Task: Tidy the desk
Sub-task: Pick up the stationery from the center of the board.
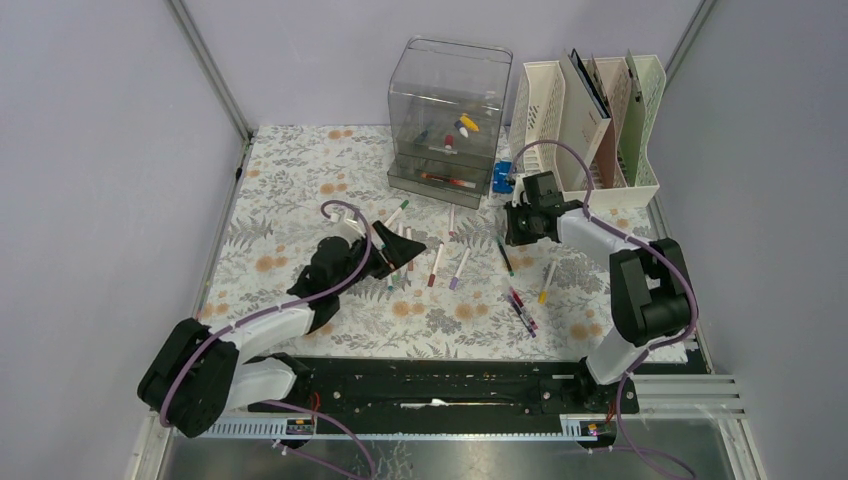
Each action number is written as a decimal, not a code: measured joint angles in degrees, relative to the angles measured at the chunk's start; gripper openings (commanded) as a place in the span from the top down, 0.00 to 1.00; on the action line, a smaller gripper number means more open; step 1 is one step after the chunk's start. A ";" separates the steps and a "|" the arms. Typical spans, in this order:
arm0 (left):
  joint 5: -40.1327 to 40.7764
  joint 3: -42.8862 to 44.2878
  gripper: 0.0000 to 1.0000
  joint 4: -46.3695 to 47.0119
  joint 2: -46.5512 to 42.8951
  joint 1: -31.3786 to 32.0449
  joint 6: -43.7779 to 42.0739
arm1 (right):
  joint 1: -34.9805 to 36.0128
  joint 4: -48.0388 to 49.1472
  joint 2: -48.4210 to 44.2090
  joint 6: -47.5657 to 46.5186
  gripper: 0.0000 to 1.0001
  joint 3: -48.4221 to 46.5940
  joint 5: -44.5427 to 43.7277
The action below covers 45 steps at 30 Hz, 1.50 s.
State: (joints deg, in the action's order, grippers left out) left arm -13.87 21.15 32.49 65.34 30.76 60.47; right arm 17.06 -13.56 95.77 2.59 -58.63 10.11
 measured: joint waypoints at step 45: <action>24.44 111.91 0.67 -84.39 80.81 23.43 -8.59 | -25.55 -0.39 -16.76 -0.15 1.00 4.07 0.02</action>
State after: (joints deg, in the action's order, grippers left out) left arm 10.57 133.05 -51.90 146.15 54.19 51.88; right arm -8.49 -13.96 79.00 2.44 -54.57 10.13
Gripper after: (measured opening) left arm 0.392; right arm 0.023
